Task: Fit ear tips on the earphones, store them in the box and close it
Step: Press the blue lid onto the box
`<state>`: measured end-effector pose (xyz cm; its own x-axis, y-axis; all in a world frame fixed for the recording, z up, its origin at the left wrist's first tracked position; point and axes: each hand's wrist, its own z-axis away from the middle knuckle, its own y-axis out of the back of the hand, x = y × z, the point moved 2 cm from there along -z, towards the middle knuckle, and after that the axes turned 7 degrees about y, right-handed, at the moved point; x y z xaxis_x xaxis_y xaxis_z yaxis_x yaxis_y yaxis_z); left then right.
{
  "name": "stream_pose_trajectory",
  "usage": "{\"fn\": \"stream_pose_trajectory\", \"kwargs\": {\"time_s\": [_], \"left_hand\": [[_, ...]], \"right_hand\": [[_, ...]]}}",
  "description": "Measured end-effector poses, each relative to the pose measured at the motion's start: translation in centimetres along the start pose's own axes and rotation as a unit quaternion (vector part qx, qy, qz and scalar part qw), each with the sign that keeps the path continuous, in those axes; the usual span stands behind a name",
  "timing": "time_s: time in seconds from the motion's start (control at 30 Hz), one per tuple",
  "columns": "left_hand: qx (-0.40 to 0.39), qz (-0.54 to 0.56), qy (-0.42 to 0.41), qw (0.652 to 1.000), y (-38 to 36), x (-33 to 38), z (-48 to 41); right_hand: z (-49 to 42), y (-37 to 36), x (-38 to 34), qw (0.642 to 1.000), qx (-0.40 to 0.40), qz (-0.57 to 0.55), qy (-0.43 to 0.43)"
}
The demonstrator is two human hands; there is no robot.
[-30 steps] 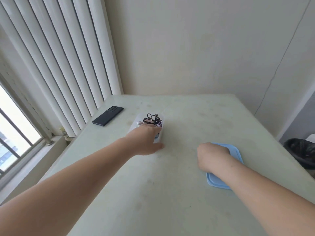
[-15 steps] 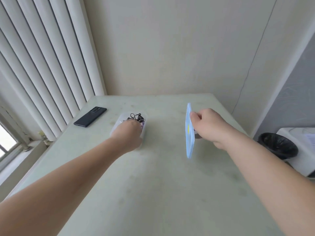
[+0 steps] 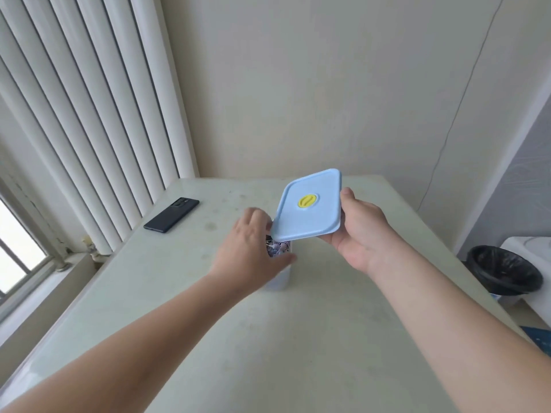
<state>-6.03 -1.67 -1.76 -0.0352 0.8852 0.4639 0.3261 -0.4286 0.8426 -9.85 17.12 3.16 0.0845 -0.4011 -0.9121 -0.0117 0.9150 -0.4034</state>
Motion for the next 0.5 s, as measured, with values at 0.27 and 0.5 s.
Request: {"fn": "stream_pose_trajectory", "kwargs": {"time_s": [0.27,0.5], "left_hand": [[0.029,-0.017,-0.257,0.966,1.7,-2.7,-0.8],[-0.085,-0.021,-0.211,0.974,0.5,-5.9,-1.8]], "right_hand": [[-1.6,-3.7,3.5,0.996,-0.056,0.056,-0.051],[-4.4,-2.8,6.8,0.888,-0.067,0.450,0.058]]}}
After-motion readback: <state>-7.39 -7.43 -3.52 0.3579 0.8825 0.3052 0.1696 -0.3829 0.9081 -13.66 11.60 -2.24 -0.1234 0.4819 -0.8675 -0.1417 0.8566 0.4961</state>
